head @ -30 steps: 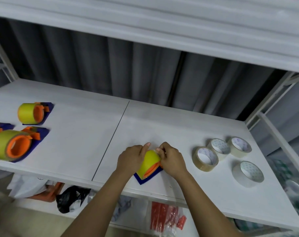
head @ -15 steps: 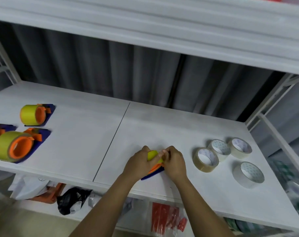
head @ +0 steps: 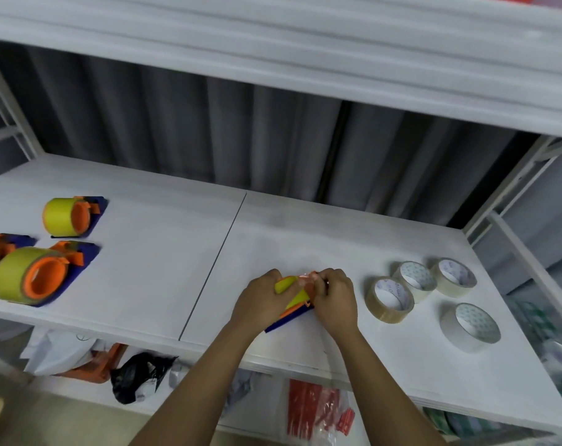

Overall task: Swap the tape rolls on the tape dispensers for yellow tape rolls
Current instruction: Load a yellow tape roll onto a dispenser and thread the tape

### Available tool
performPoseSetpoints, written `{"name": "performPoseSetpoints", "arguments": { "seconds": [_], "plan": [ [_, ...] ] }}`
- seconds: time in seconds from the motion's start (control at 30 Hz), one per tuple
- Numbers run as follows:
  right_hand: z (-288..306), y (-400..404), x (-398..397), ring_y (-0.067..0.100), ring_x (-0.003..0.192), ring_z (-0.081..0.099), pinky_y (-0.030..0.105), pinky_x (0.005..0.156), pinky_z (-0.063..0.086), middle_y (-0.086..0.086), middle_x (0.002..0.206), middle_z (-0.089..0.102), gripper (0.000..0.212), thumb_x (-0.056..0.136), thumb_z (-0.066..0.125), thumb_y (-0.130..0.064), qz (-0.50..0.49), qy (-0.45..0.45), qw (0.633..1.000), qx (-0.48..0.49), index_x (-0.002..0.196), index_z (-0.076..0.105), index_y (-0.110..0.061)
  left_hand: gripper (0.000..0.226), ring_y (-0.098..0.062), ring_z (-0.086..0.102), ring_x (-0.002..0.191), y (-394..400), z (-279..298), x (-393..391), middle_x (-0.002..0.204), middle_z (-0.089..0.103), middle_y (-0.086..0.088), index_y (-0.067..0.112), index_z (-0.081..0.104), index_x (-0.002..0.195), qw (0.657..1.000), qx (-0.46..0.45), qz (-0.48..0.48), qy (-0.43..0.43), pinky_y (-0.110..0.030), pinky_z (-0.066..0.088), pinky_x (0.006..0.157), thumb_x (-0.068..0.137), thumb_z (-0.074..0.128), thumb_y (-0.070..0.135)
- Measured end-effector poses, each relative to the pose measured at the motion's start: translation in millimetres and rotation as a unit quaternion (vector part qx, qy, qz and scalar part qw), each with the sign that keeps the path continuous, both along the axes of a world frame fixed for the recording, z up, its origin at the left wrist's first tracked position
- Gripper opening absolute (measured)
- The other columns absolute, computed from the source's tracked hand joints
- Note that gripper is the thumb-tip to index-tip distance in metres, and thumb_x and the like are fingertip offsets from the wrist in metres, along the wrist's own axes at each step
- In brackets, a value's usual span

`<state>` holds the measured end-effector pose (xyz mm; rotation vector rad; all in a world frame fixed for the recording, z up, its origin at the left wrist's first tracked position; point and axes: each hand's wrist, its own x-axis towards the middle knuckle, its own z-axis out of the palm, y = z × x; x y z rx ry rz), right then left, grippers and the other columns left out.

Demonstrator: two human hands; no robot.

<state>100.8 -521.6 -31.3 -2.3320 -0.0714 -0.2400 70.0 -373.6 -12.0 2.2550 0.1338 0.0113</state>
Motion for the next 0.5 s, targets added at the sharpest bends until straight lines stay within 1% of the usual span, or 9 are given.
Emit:
{"name": "performPoseSetpoints", "arguments": {
  "seconds": [0.1, 0.2, 0.27, 0.33, 0.4, 0.5],
  "plan": [
    [1.4, 1.4, 1.6, 0.022, 0.085, 0.054, 0.029, 0.07, 0.038, 0.0, 0.091, 0.05, 0.019, 0.095, 0.049, -0.019, -0.009, 0.026, 0.999, 0.039, 0.077, 0.055, -0.018, 0.04, -0.021, 0.056, 0.069, -1.2, 2.9, 0.1, 0.069, 0.053, 0.001, 0.02, 0.043, 0.071, 1.0, 0.002, -0.003, -0.011, -0.03, 0.039, 0.058, 0.085, 0.052, 0.057],
    [-0.1, 1.7, 2.9, 0.02, 0.078, 0.054, 0.027, 0.067, 0.037, 0.0, 0.094, 0.049, 0.021, 0.097, 0.048, -0.023, -0.016, 0.043, 0.998, 0.031, 0.077, 0.052, -0.02, 0.038, -0.022, 0.056, 0.069, -1.9, 4.1, -0.3, 0.067, 0.052, 0.002, 0.018, 0.046, 0.074, 1.0, 0.003, -0.01, -0.016, -0.029, 0.037, 0.058, 0.086, 0.054, 0.053],
    [-1.6, 2.5, 3.8, 0.018, 0.075, 0.051, 0.026, 0.066, 0.035, 0.001, 0.095, 0.05, 0.02, 0.097, 0.047, -0.024, -0.021, 0.044, 0.999, 0.02, 0.078, 0.052, -0.019, 0.038, -0.022, 0.055, 0.069, -1.9, 4.2, -0.3, 0.066, 0.051, 0.003, 0.015, 0.048, 0.077, 1.0, 0.004, -0.011, -0.016, -0.03, 0.037, 0.058, 0.086, 0.054, 0.052],
    [-3.0, 1.3, 5.0, 0.018, 0.075, 0.05, 0.026, 0.066, 0.034, 0.004, 0.099, 0.052, 0.02, 0.097, 0.046, -0.023, -0.035, 0.051, 0.998, 0.016, 0.082, 0.056, -0.014, 0.039, -0.022, 0.054, 0.068, -2.0, 3.8, -0.3, 0.066, 0.051, 0.001, 0.014, 0.049, 0.077, 1.0, -0.003, -0.012, -0.014, -0.03, 0.037, 0.058, 0.085, 0.055, 0.051],
    [-3.4, -1.5, 6.6, 0.019, 0.076, 0.049, 0.026, 0.067, 0.033, 0.006, 0.105, 0.054, 0.023, 0.098, 0.045, -0.024, -0.048, 0.066, 0.997, 0.017, 0.089, 0.06, -0.009, 0.037, -0.022, 0.053, 0.066, -2.0, 2.9, -0.5, 0.065, 0.051, 0.001, 0.016, 0.047, 0.073, 1.0, -0.01, -0.014, -0.014, -0.03, 0.036, 0.057, 0.084, 0.057, 0.05],
    [-3.2, -4.9, 7.3, 0.019, 0.077, 0.05, 0.026, 0.068, 0.034, 0.005, 0.106, 0.054, 0.024, 0.098, 0.045, -0.027, -0.04, 0.066, 0.997, 0.013, 0.091, 0.06, -0.01, 0.035, -0.02, 0.051, 0.064, -1.8, 2.1, -0.8, 0.064, 0.05, 0.003, 0.022, 0.043, 0.069, 1.0, -0.009, -0.016, -0.014, -0.029, 0.036, 0.056, 0.084, 0.057, 0.05]
  ]
}}
